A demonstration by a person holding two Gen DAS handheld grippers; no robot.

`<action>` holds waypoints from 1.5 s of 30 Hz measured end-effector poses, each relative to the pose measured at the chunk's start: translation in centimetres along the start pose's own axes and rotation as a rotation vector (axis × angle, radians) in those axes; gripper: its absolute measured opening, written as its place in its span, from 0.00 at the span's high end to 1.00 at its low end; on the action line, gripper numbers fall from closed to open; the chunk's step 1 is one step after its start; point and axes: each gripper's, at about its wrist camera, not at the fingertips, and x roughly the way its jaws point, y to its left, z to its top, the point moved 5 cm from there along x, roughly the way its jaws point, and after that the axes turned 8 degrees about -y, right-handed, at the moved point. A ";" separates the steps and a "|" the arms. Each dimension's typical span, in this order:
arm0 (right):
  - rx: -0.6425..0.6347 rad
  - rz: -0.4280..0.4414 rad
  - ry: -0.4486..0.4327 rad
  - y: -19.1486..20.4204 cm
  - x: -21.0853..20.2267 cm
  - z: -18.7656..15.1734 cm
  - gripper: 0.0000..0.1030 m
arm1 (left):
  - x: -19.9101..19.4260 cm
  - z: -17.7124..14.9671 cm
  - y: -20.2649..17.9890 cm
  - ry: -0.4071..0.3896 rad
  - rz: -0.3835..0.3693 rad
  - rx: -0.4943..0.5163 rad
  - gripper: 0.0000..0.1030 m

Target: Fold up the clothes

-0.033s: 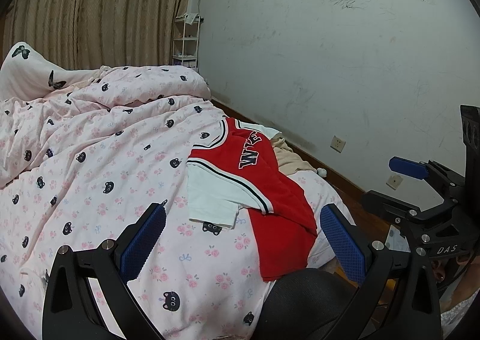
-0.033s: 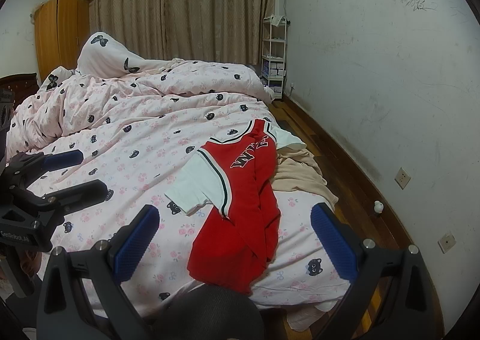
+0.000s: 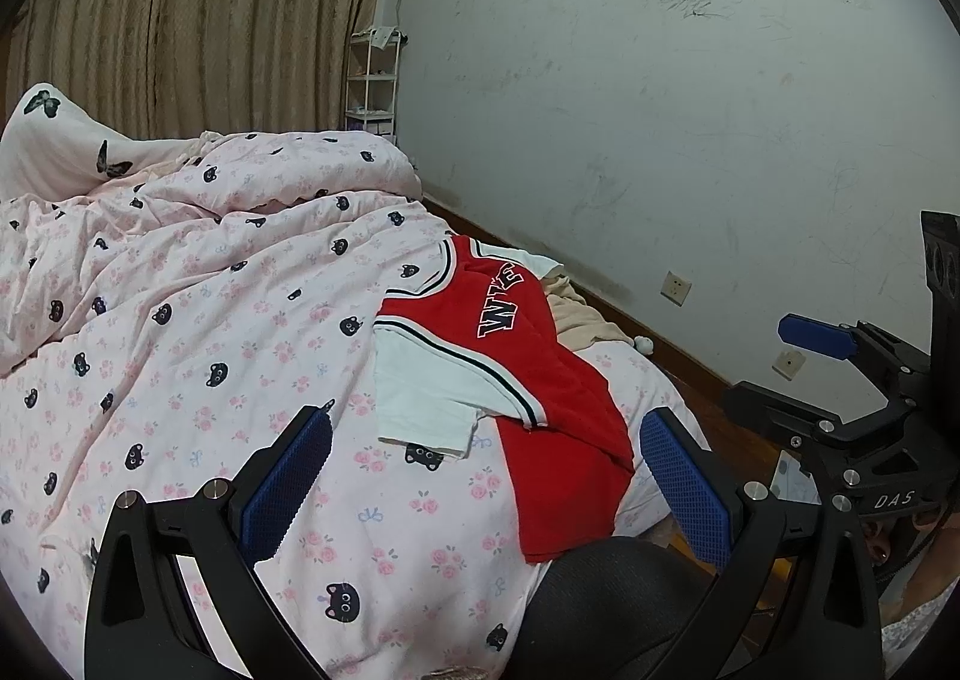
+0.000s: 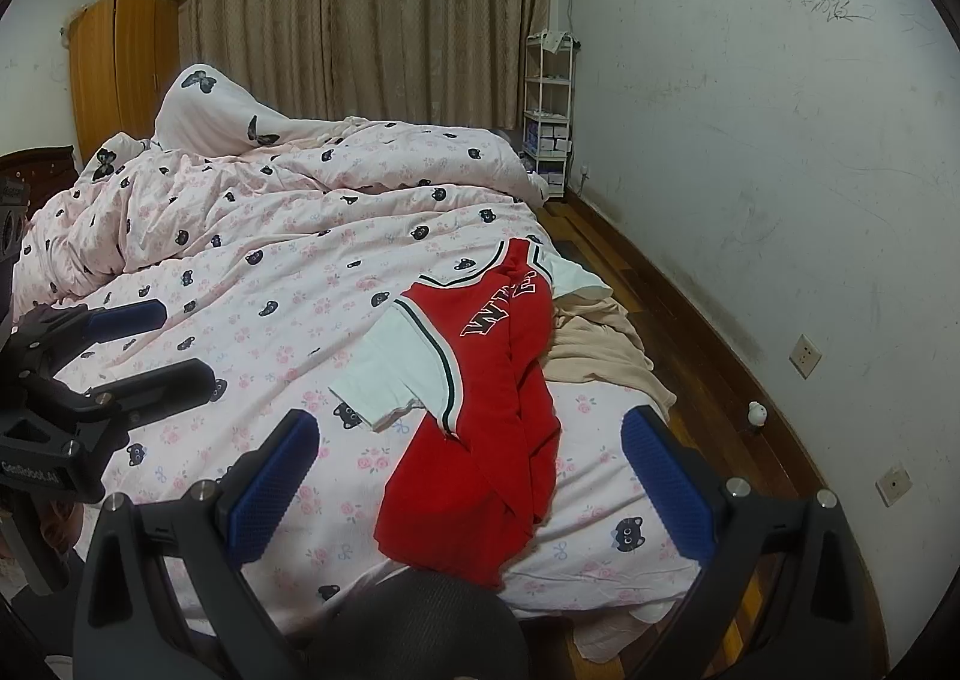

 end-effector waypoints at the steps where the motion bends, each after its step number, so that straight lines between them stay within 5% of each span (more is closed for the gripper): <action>1: 0.000 0.000 -0.001 0.0 0.0 0.0 0.01 | 0.0 0.0 0.0 0.000 -0.002 -0.003 0.01; 45: -0.007 0.003 0.004 0.3 0.3 0.0 0.01 | 0.0 -0.1 0.5 -0.006 0.004 -0.010 0.01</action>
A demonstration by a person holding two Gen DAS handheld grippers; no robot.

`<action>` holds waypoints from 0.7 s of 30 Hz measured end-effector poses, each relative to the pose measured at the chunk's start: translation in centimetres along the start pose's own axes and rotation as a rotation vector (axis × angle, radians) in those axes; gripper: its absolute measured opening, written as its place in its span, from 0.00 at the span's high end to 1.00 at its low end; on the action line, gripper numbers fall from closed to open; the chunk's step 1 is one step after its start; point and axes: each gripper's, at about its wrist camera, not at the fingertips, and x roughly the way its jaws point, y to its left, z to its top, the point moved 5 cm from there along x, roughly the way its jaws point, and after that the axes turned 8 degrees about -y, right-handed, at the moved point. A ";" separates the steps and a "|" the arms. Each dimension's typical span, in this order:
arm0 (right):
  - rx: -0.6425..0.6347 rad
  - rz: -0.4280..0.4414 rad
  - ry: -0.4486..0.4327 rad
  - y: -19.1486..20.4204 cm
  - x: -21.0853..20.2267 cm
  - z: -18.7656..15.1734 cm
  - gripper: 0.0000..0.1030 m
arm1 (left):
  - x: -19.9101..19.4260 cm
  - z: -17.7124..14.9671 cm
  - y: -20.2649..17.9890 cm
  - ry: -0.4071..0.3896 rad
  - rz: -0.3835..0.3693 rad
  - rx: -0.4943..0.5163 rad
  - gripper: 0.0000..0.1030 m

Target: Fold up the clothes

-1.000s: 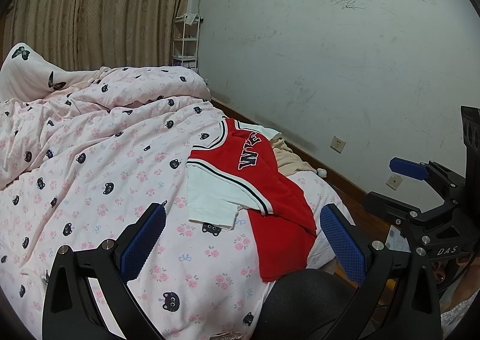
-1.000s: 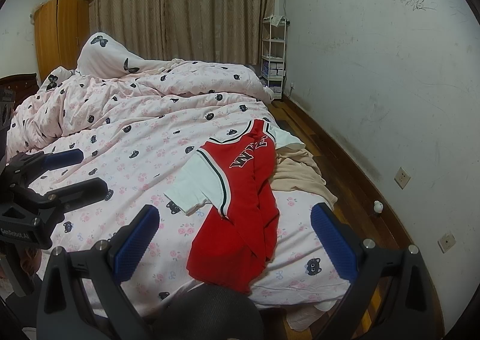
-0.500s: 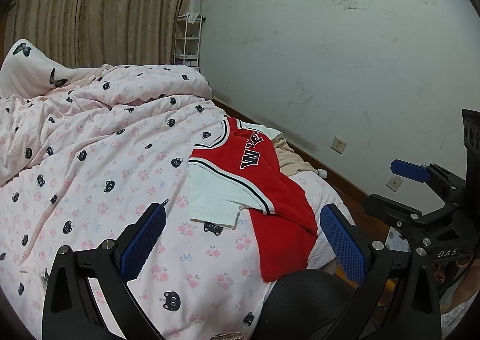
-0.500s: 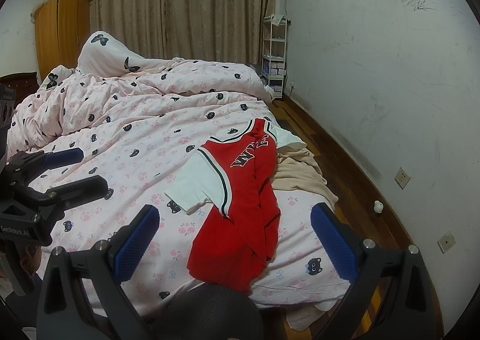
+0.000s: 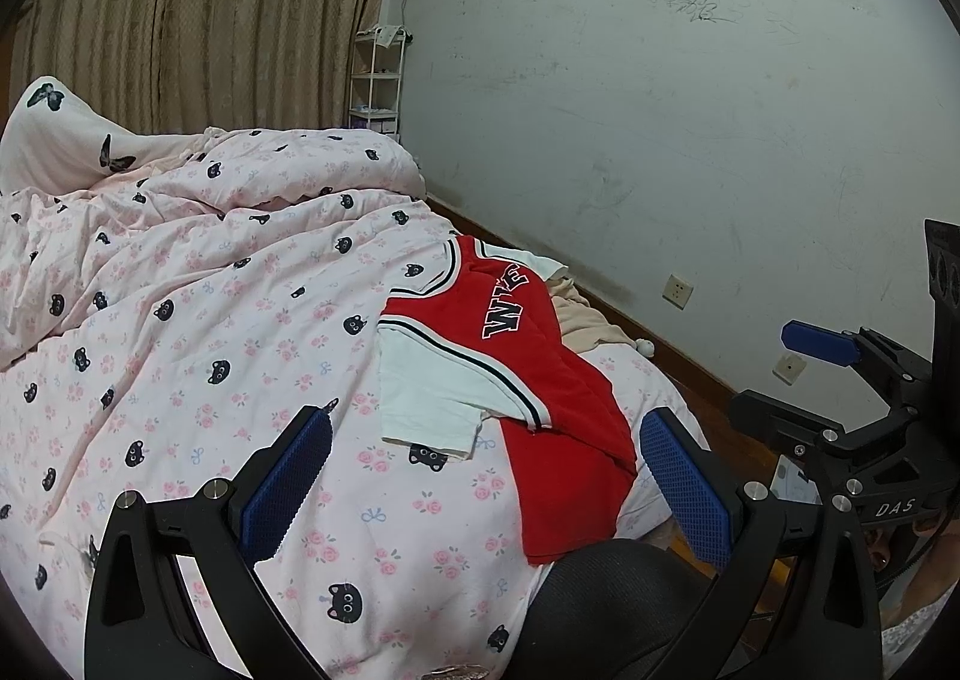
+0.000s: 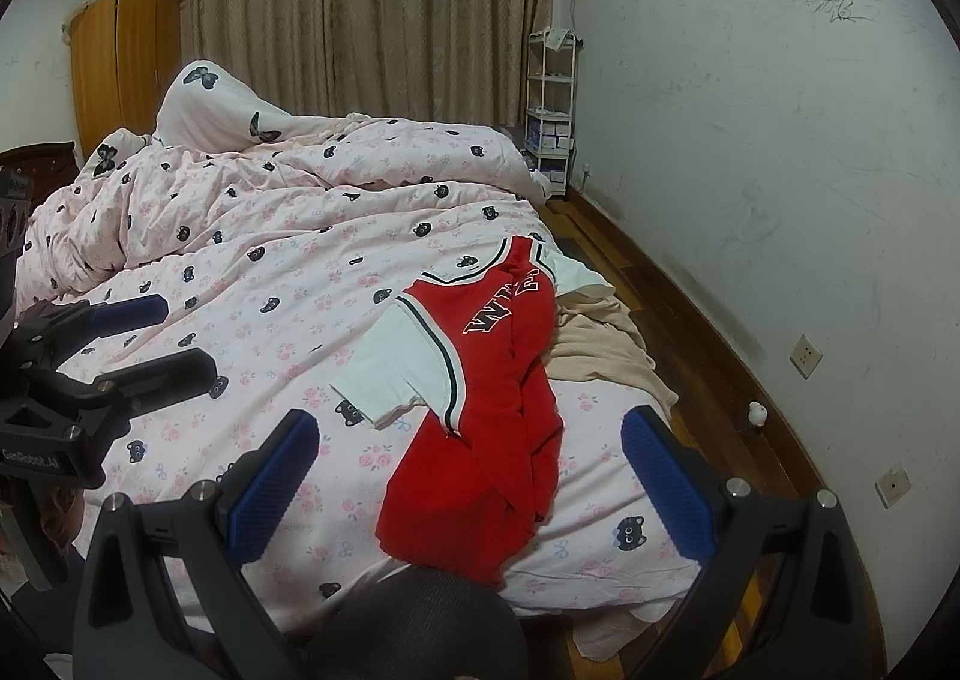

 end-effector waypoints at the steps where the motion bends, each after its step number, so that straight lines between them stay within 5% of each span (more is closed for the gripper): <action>1: 0.000 0.000 0.000 0.0 0.0 0.0 0.01 | 0.0 0.0 0.0 0.000 0.000 0.000 0.01; 21: 0.001 0.000 0.007 0.1 0.3 -0.3 0.01 | 0.4 -0.1 0.3 0.001 -0.011 -0.015 0.01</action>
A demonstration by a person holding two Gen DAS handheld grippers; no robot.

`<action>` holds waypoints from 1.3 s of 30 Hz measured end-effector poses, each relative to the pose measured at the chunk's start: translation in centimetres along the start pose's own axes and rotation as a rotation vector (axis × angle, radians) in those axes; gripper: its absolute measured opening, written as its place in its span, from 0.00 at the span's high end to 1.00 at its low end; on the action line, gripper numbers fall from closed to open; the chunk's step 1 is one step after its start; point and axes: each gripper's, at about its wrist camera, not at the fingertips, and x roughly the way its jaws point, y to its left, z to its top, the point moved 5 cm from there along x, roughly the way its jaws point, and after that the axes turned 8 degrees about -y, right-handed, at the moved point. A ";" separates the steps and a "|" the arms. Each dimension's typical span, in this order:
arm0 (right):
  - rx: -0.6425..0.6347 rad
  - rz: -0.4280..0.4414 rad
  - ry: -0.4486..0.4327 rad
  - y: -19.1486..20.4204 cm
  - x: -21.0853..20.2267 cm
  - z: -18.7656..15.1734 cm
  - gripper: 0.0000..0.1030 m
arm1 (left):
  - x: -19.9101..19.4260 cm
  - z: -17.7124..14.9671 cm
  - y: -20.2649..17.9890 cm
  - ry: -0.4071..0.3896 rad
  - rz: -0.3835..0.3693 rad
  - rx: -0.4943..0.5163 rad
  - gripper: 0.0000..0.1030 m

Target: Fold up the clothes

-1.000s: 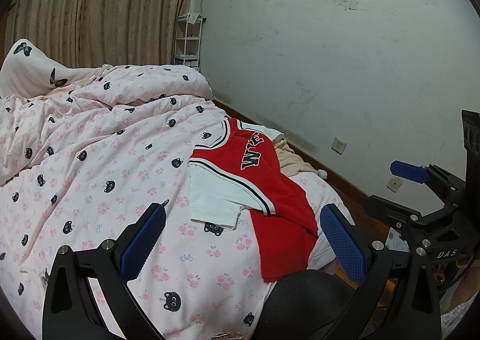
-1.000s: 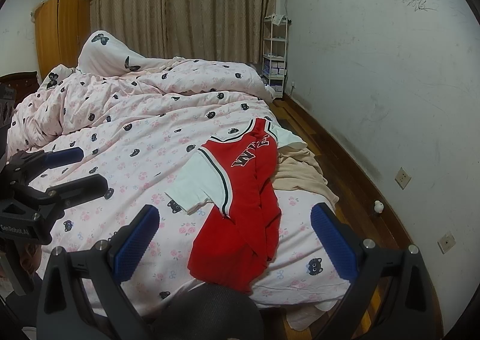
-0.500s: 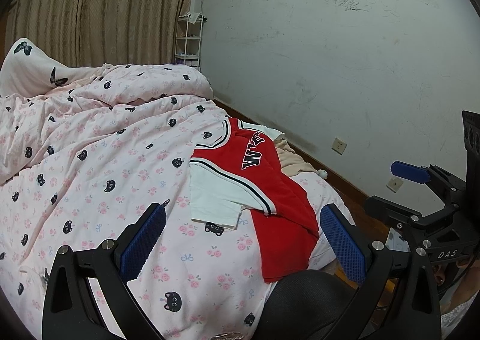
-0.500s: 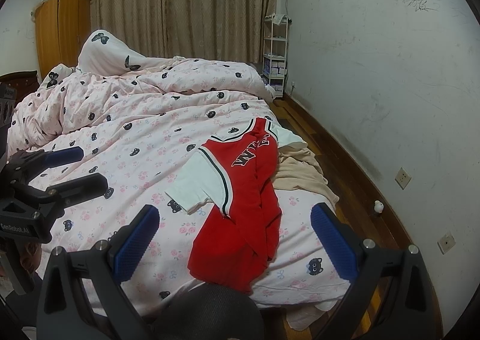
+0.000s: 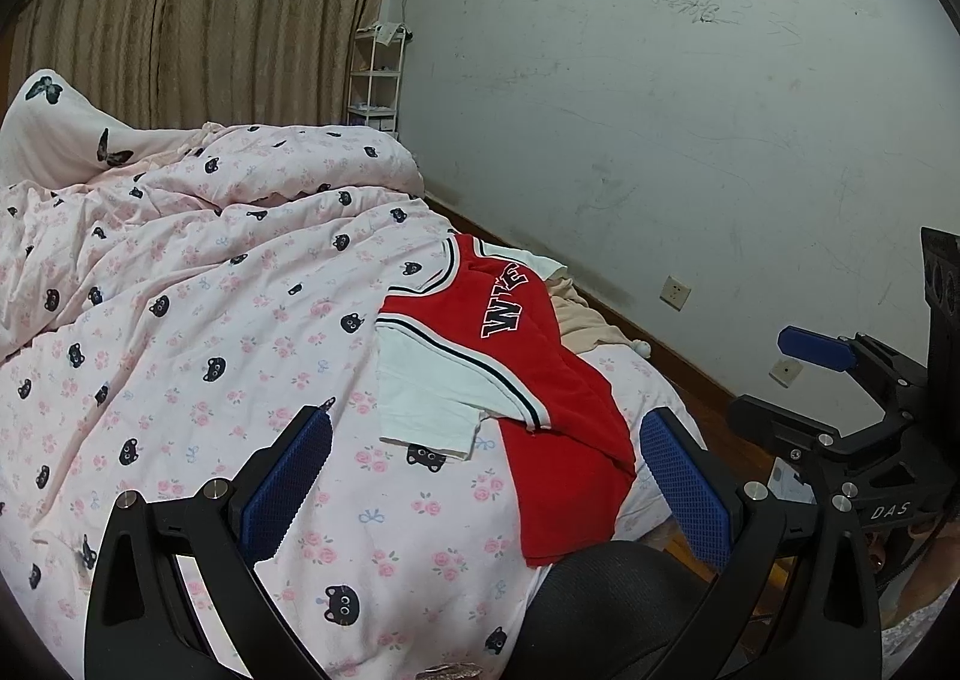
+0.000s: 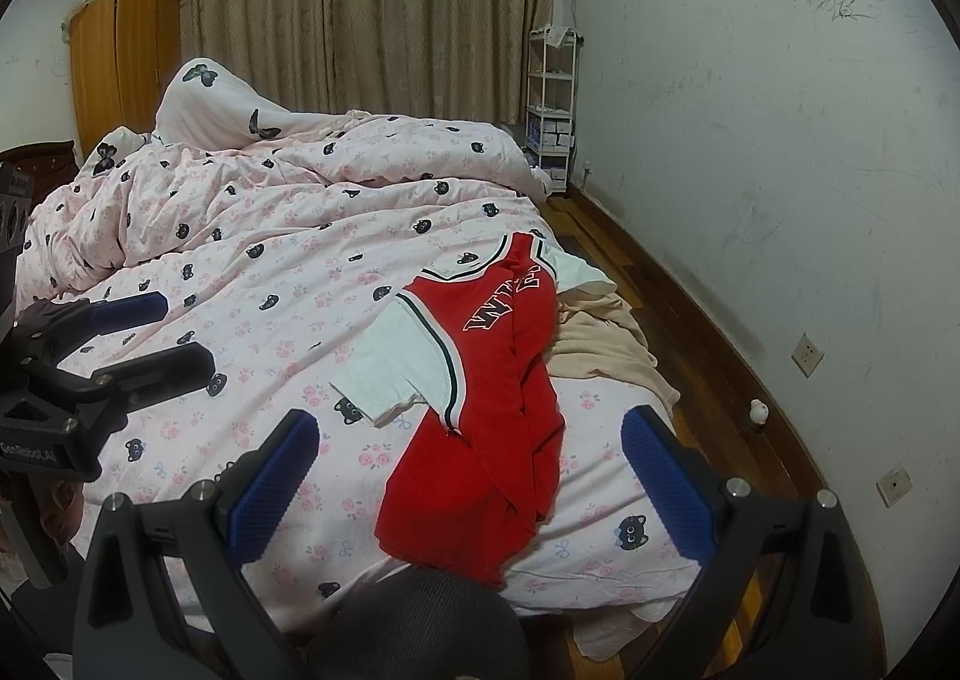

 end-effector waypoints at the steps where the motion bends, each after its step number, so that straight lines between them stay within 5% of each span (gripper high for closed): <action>1: 0.001 0.000 0.002 0.0 0.1 -0.1 0.01 | 0.1 -0.1 0.1 0.000 -0.001 -0.001 0.01; 16: 0.033 0.015 0.087 -0.5 5.9 -3.2 0.01 | 6.5 -3.1 4.7 0.089 -0.071 -0.172 0.01; 25: 0.043 0.004 0.135 -1.6 8.9 -4.9 0.01 | 12.9 -4.4 5.7 0.127 -0.157 -0.150 0.02; 28: 0.049 -0.002 0.155 -2.1 9.8 -5.5 0.01 | 15.2 -4.9 6.0 0.154 -0.176 -0.162 0.10; 32: 0.054 -0.006 0.176 -2.7 10.8 -6.2 0.01 | 17.6 -5.5 6.8 0.188 -0.178 -0.199 0.35; 39: 0.066 -0.001 0.207 -3.3 12.5 -7.1 0.01 | 20.0 -6.2 8.9 0.201 -0.115 -0.224 0.37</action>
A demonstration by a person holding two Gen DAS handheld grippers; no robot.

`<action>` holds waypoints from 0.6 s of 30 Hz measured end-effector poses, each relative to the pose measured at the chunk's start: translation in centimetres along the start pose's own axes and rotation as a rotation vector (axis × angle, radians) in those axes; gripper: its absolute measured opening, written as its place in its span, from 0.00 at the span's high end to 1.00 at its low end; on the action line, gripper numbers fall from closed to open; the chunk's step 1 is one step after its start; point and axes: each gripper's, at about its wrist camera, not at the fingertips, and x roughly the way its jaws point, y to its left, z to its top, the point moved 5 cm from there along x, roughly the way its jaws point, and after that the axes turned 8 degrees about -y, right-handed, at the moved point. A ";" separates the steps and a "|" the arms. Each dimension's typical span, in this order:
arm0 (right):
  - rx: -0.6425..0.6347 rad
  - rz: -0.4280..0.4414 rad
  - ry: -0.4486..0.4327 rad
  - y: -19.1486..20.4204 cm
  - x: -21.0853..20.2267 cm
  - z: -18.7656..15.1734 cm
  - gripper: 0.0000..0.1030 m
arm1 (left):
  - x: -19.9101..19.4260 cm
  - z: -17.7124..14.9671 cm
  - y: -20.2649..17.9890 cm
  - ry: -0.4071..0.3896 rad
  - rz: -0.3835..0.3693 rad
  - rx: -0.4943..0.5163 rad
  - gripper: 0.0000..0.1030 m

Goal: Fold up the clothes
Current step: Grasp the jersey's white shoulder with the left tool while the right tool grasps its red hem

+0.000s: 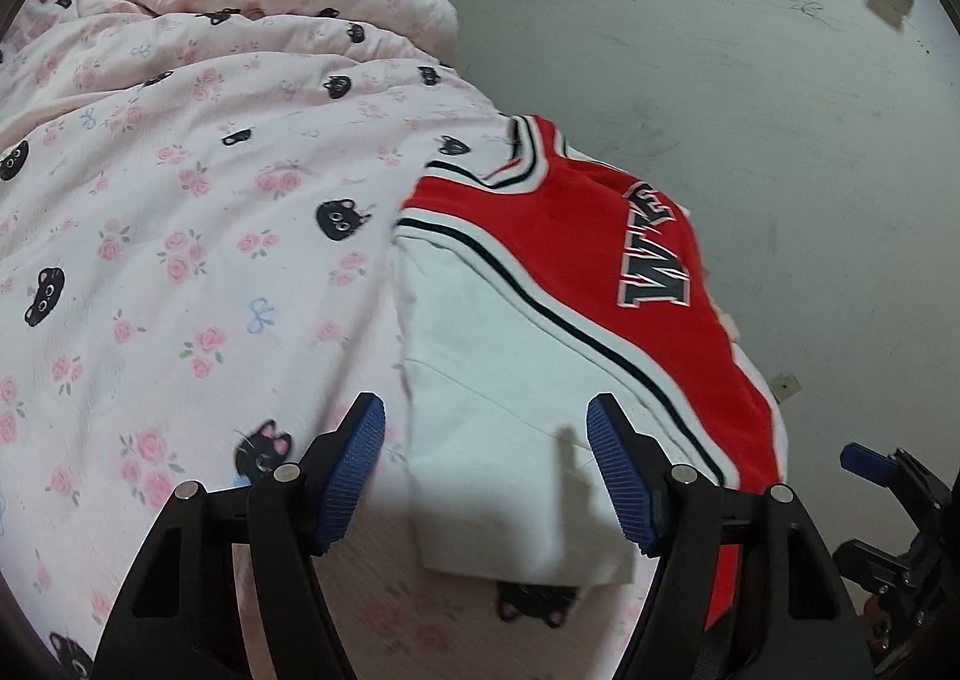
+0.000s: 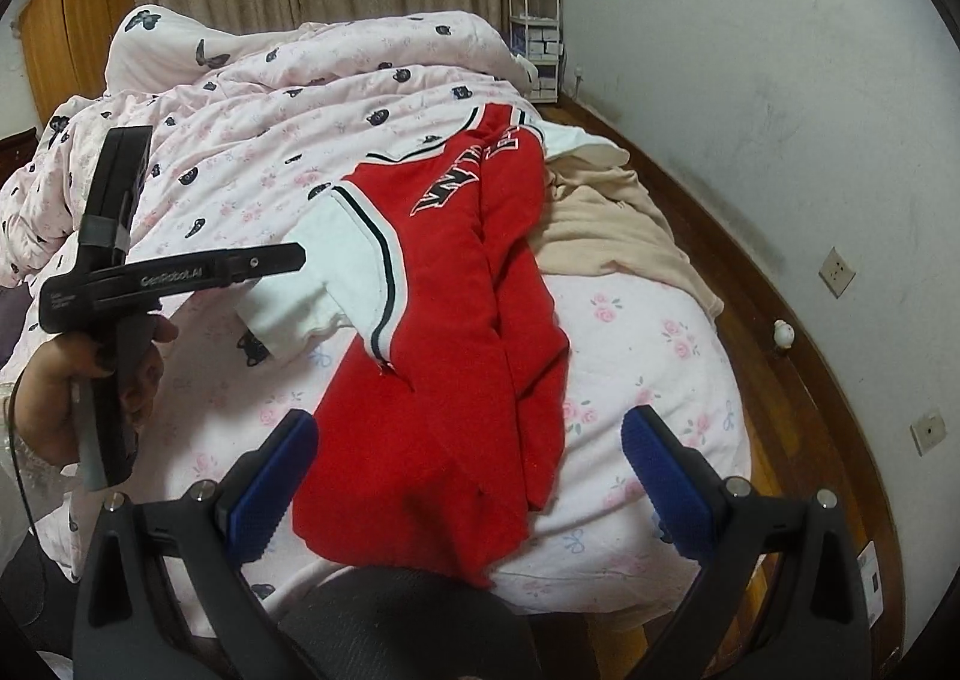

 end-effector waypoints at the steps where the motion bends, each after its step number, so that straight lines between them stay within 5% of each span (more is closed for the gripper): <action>1: 0.000 0.002 0.004 0.0 0.2 0.0 0.01 | 0.2 0.0 0.3 0.005 -0.006 -0.008 0.37; 13: 0.003 0.010 0.028 -0.2 2.4 -0.1 0.01 | 2.3 0.2 0.4 0.032 -0.021 -0.001 0.90; 18: 0.012 0.007 0.033 -0.5 2.8 -0.2 0.01 | 1.2 1.0 -0.9 -0.012 -0.024 0.041 0.95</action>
